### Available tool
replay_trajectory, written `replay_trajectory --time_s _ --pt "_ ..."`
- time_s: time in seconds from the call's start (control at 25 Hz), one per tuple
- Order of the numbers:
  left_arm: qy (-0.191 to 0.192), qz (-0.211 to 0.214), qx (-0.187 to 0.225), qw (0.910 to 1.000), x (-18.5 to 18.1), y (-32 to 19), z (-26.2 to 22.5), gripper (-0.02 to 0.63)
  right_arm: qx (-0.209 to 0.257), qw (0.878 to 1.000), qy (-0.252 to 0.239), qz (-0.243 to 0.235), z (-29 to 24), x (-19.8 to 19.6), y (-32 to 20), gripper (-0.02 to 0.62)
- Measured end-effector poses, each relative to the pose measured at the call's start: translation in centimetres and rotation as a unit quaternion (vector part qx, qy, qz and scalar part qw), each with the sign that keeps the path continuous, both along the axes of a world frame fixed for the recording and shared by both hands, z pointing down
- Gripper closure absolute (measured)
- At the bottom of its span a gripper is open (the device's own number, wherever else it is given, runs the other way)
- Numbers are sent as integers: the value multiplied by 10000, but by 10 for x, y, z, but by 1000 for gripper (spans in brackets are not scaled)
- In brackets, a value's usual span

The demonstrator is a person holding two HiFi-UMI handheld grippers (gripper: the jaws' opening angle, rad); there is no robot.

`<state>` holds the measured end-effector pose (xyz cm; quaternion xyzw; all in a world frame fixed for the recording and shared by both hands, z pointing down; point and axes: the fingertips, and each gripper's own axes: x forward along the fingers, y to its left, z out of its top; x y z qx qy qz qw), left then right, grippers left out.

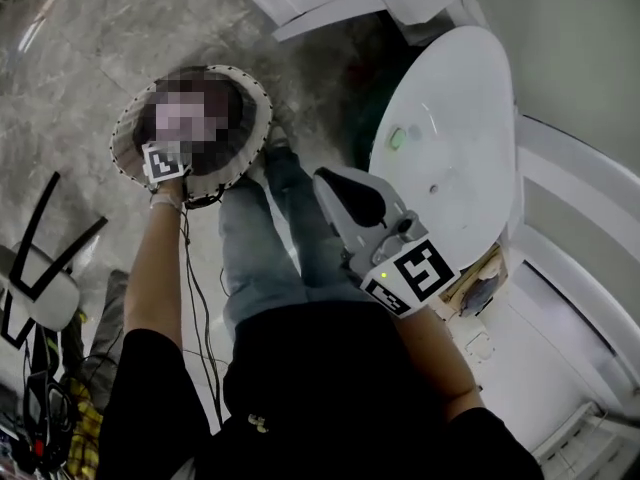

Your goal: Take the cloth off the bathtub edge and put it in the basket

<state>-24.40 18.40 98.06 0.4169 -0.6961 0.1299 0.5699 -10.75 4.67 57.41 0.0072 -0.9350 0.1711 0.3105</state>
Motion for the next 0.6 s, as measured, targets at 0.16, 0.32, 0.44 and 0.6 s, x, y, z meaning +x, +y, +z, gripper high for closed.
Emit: replay_trajectory --time_s 0.16,0.32,0.44,0.6 --pt "75 34 -177 9998 -2 0 29 497 2 9999 69 118 12 10 -3 598" --pt "164 96 -359 9992 0 2 48 474 -22 9995 136 276 20 19 -5 598" --pt "290 186 -493 9982 4 6 61 420 -27 9994 162 297 24 21 -1 598" --pt "339 228 -594 9974 8 12 68 318 -46 9994 159 302 26 19 4 598"
